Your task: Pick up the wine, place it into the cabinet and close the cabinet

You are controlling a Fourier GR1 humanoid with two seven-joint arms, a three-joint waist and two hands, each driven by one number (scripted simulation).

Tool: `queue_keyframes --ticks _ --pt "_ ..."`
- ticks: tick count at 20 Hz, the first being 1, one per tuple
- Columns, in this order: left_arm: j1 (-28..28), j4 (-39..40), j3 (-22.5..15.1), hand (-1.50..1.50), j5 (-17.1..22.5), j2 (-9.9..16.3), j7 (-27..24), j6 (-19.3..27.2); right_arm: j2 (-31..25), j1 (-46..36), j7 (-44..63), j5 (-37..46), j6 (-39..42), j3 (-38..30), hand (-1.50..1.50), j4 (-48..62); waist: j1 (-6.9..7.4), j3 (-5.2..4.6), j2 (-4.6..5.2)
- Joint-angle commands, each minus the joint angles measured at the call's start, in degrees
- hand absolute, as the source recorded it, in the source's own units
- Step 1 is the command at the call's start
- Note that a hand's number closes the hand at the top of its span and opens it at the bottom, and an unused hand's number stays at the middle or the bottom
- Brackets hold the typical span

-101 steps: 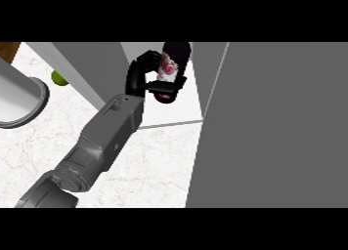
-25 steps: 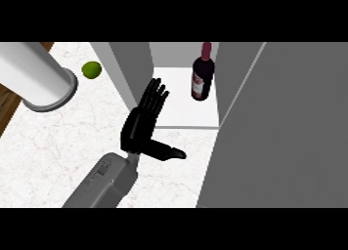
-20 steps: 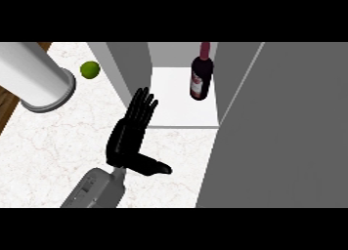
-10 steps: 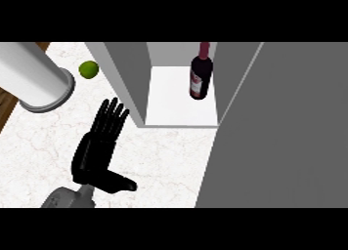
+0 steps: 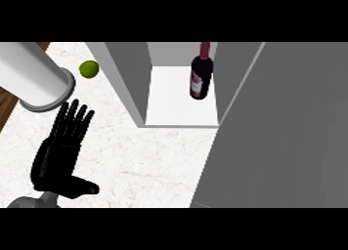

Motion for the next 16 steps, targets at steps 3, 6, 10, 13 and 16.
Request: queue_keyframes --ticks 3,6,10,13,16 --pt "3.10 -2.68 4.26 -1.50 2.81 3.42 0.73 -2.30 1.99 0.20 5.91 0.91 0.25 5.54 1.50 -12.67 -0.24 -0.02 -0.12" --pt "2.67 -1.32 6.27 -1.50 4.05 6.49 1.44 -6.06 5.37 -3.36 8.51 -0.52 0.51 6.02 1.50 -10.41 0.49 -0.10 0.12" --pt "4.11 -0.32 8.54 -1.50 5.16 8.75 0.81 -9.29 5.13 -5.75 10.64 -1.18 1.25 4.85 1.50 -12.39 0.94 -0.20 0.15" --pt "2.44 0.60 9.96 -1.50 6.92 9.79 2.59 -10.42 7.53 -8.33 10.94 -3.24 2.63 4.84 1.50 -9.17 0.96 -0.15 0.43" --pt "3.25 -0.73 11.31 -1.50 8.54 11.59 3.72 -11.46 10.19 -9.07 10.91 -2.32 1.75 6.27 1.50 -8.81 1.43 -0.22 0.19"
